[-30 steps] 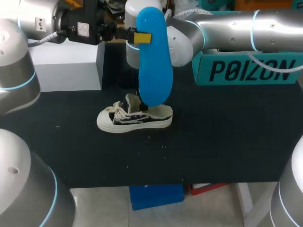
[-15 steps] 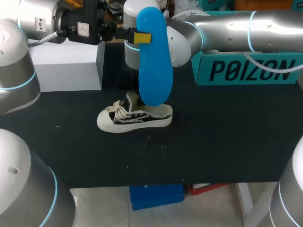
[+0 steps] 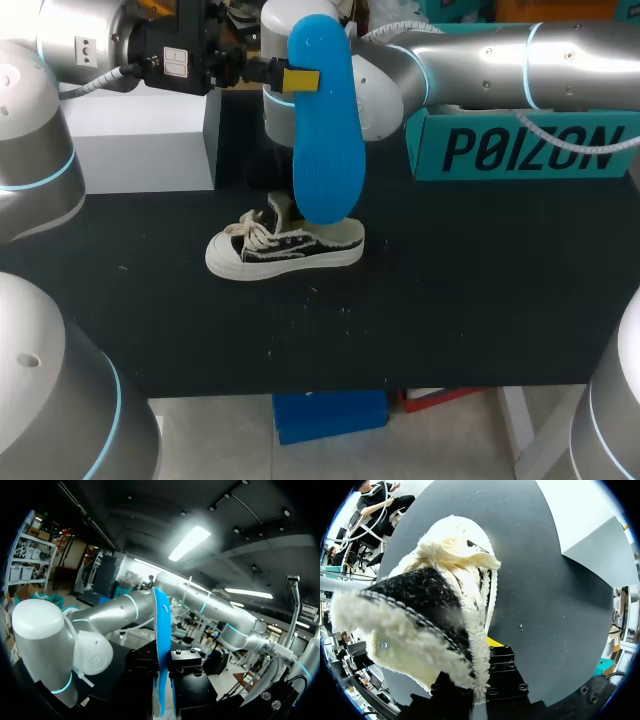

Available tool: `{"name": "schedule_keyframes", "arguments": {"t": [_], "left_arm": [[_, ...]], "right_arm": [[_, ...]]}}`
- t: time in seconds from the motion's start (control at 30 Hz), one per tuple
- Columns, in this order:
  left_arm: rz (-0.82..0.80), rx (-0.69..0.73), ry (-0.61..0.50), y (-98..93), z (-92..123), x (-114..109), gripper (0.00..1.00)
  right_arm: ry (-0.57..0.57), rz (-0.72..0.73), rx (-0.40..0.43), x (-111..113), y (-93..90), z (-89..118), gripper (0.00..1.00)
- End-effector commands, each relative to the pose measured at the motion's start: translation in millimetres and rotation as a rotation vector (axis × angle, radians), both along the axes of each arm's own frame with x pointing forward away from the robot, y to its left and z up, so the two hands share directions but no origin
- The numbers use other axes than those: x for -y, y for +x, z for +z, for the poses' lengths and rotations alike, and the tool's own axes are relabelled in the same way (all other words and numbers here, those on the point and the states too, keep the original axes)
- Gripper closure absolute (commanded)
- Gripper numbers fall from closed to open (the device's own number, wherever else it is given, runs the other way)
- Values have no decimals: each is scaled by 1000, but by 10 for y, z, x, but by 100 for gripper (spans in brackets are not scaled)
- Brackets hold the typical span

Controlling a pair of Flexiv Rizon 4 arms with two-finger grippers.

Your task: Take the shoe out of the shoebox, open the shoe tongue, remove and reinsert the insole, then place the shoe into the shoebox

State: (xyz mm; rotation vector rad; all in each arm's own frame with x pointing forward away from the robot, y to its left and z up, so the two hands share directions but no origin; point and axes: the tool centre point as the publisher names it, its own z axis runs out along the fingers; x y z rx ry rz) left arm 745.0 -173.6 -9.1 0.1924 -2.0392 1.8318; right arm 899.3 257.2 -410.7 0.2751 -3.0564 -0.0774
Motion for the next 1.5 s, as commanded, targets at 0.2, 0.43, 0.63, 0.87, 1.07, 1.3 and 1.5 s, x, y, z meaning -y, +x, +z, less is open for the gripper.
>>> {"name": "schedule_keyframes", "arguments": {"t": [0.2,0.43,0.63,0.87,1.07,1.3,1.5], "left_arm": [[4,1,0,-4,-10,15,100],[4,1,0,-4,-10,15,100],[4,1,0,-4,-10,15,100],[4,1,0,-4,-10,15,100],[4,1,0,-4,-10,15,100],[4,1,0,-4,-10,15,100],[4,1,0,-4,-10,15,100]], "right_arm": [[55,-125,15,210,-30,576,100],[-29,-422,44,385,-68,809,100],[-90,-815,22,423,-64,819,100],[-134,-1259,2,448,-115,762,100],[-127,-1561,-25,493,-185,698,100],[-69,-1772,-34,486,-297,631,100],[-54,-1824,-14,445,-399,494,100]]}}
